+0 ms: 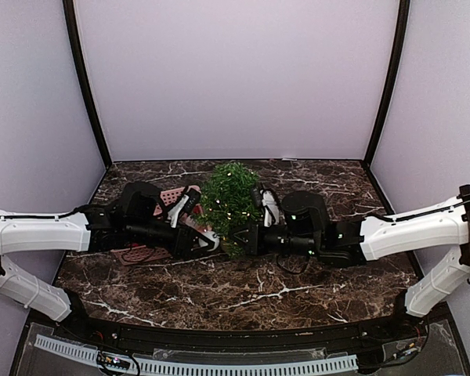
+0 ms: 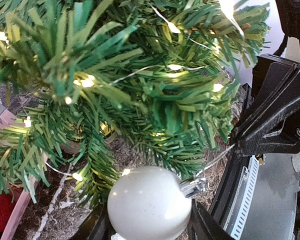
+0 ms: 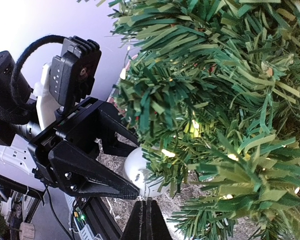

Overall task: Decorate the small christmas tree
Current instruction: Hang the ornament ball on the branch.

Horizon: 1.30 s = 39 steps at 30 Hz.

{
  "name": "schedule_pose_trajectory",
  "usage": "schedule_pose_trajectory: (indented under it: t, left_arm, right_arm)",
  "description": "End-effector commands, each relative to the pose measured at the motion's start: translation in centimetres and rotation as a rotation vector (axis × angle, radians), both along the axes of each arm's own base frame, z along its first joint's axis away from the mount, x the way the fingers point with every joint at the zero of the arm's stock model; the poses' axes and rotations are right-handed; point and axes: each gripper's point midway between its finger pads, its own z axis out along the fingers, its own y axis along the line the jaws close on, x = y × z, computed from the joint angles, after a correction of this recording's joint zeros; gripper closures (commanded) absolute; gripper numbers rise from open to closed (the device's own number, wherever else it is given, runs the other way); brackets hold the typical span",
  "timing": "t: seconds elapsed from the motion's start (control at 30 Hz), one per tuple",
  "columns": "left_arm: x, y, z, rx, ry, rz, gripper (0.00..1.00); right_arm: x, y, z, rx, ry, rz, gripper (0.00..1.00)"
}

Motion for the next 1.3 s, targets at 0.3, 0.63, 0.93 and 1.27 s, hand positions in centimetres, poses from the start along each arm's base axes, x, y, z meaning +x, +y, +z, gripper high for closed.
schedule_pose_trajectory:
  t: [0.3, 0.63, 0.93, 1.27]
  left_arm:
    - [1.2, -0.4, 2.4, 0.009, -0.005, 0.045, 0.48]
    - [0.6, -1.3, 2.7, 0.007, 0.015, 0.001, 0.47]
    - [0.5, -2.0, 3.2, 0.004, 0.001, -0.015, 0.47]
    - [0.6, -1.7, 3.9, -0.008, -0.014, 0.009, 0.47]
  right_arm:
    - [0.4, -1.0, 3.7, 0.075, -0.035, -0.060, 1.00]
    - [0.4, -0.2, 3.4, 0.082, -0.026, -0.048, 1.00]
    - [0.6, 0.0, 3.2, 0.074, -0.024, -0.052, 1.00]
    - [0.7, 0.2, 3.1, 0.073, -0.019, -0.053, 1.00]
